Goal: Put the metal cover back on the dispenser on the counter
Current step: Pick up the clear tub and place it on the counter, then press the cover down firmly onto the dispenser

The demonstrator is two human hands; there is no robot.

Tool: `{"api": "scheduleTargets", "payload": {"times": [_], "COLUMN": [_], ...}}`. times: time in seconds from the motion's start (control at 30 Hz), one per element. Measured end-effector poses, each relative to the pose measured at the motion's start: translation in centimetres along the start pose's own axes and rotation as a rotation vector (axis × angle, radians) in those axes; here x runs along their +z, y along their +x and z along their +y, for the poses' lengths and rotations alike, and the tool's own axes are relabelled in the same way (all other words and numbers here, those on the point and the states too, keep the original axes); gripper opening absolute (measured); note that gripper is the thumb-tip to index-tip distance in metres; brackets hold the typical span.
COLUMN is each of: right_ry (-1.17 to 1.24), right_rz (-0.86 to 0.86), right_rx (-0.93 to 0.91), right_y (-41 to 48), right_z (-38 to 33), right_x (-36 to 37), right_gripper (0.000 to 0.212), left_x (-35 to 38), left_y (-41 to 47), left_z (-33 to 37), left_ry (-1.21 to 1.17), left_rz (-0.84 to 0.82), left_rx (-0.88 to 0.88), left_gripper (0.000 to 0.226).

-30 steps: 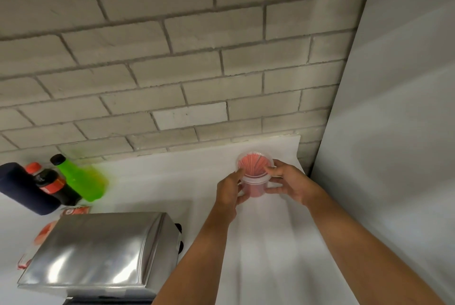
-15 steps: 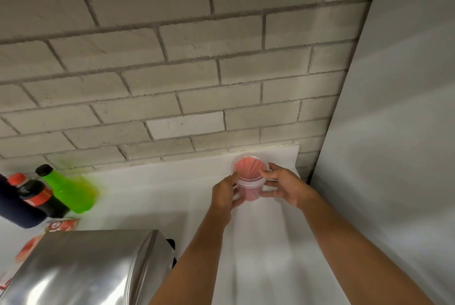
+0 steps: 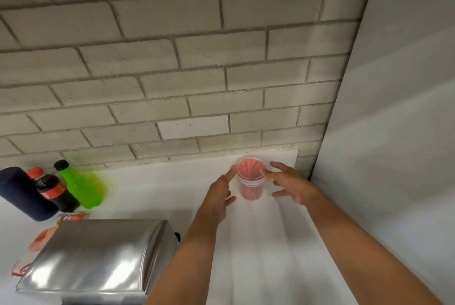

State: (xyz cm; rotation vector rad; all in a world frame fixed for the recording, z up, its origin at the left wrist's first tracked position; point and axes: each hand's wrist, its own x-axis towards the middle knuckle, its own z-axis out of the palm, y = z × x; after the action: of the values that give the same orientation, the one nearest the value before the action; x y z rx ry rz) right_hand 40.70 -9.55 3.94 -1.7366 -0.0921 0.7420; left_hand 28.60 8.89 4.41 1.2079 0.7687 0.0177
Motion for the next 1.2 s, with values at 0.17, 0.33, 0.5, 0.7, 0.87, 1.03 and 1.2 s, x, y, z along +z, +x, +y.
{"api": "scheduleTargets", "payload": {"times": [0.17, 0.33, 0.5, 0.7, 0.87, 1.03, 1.2], "right_ry": [-0.150, -0.259, -0.369, -0.593, -0.786, -0.890, -1.024], "right_rz": [0.147, 0.047, -0.142, -0.258, -0.297, -0.266, -0.119], "right_rx": [-0.191, -0.388, -0.462, -0.523, -0.572, -0.511, -0.567], "right_y": [-3.0, -8.5, -14.0, -18.1, -20.4, -21.9, -23.3], "right_z": [-2.5, -6.1, -7.9, -7.3, -5.7, -2.7, 0.5], "right_x": [0.9, 4.0, 9.2, 16.9, 22.7, 27.2, 30.3], "right_gripper": [0.088, 0.087, 0.098, 0.107, 0.122, 0.138, 0.143], "left_x": [-1.9, -6.2, -13.4, -23.3, -29.7, -33.9, -35.7], "left_y": [-4.4, -11.5, -16.0, -19.6, -21.3, -21.2, -20.8], "left_z": [3.4, 7.3, 8.8, 6.8, 4.9, 1.3, -2.3], "left_ry": [0.129, 0.173, 0.249, 0.562, 0.978, 1.367, 1.447], "left_rz": [0.032, -0.041, 0.028, 0.071, 0.118, 0.183, 0.168], "left_rx": [0.127, 0.322, 0.448, 0.497, 0.508, 0.557, 0.682], "left_gripper": [0.067, 0.111, 0.101, 0.115, 0.144, 0.169, 0.172]}}
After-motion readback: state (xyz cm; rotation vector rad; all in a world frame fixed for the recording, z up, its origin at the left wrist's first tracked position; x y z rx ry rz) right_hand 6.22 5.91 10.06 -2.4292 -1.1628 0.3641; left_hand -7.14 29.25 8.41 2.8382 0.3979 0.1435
